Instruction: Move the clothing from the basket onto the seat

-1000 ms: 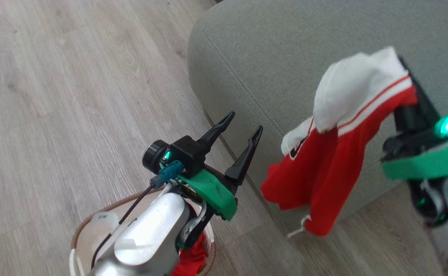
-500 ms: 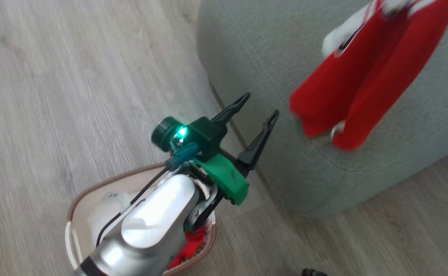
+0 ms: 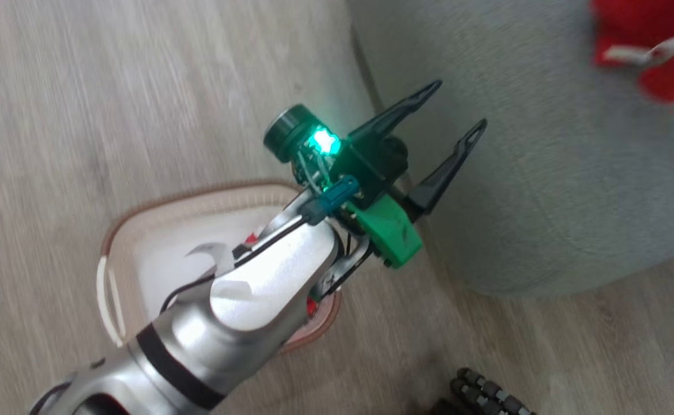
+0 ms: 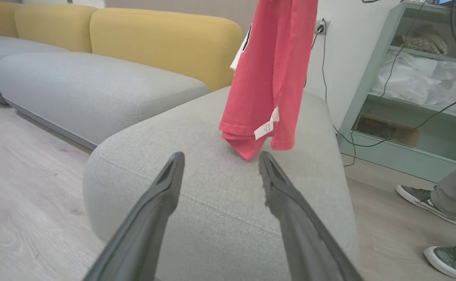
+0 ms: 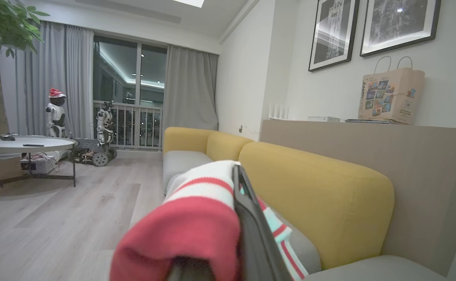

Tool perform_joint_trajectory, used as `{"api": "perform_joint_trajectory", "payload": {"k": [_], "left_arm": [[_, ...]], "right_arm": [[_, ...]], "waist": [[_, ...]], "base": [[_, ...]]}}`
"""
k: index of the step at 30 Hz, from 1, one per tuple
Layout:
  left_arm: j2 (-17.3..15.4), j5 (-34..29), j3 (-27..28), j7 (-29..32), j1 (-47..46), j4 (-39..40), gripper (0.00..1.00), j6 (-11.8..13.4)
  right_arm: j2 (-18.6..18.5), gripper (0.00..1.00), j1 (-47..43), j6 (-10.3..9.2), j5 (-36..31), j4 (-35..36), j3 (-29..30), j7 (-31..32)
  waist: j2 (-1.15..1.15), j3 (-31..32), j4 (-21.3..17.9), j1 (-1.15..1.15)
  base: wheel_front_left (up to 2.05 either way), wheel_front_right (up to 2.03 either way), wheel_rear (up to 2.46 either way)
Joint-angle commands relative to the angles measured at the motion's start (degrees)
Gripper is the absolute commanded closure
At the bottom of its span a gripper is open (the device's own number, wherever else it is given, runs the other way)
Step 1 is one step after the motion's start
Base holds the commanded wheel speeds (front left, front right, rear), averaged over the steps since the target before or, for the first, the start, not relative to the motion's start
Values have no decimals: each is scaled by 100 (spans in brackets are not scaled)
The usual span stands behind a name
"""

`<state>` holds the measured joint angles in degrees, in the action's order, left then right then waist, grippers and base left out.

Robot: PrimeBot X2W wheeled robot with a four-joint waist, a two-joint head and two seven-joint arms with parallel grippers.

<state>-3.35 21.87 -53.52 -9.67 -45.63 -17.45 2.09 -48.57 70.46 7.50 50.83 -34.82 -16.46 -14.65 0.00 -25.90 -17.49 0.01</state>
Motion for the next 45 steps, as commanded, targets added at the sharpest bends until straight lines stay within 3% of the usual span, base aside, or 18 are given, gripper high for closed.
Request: {"api": "perform_joint_trajectory", "payload": {"k": [1,7,14,22,26,30,31,32,33,45], "left_arm": [[42,-3,81,-37,-232,167,0,29],[45,268,-290,-197,-525,145,0,237],[46,546,-582,-368,-806,85,0,501],[46,785,-803,-487,-943,5,0,683],[46,861,-816,-518,-974,57,0,769],[46,909,-805,-528,-972,60,0,786],[46,907,-791,-529,-965,71,0,788],[46,901,-776,-530,-951,79,0,788],[46,896,-762,-530,-932,85,0,784],[42,815,-367,-532,-403,56,0,573]], "right_arm": [[-209,100,13,-1,-47,80,45,-35],[-58,100,-137,-1,-313,-200,-450,-35],[7,100,-237,-1,-166,-1157,-1642,200],[-152,100,-170,-1,369,-1754,-2908,1445],[-278,100,-218,-1,827,-1774,-3293,2041],[-420,100,-193,-1,1133,-1713,-3575,2245],[-439,87,-175,-1,1176,-1716,-3642,2257],[-448,25,-156,-1,1215,-1735,-3705,2269],[-451,0,-143,-1,1243,-1765,-3771,2291],[-331,0,-159,-1,1804,-1738,-4457,3287]], "waist": [[0,-326,232,-1],[0,-602,366,-1],[0,-675,570,-1],[0,-697,715,-1],[0,-644,751,-1],[0,-562,750,-1],[0,-538,743,-1],[0,-503,734,-1],[0,-464,724,-1],[0,414,548,-1]], "base": [[0,0,0],[0,0,0],[0,0,0],[0,0,0],[0,0,0],[0,0,0],[0,0,0],[0,0,0],[0,0,0],[0,0,0]]}}
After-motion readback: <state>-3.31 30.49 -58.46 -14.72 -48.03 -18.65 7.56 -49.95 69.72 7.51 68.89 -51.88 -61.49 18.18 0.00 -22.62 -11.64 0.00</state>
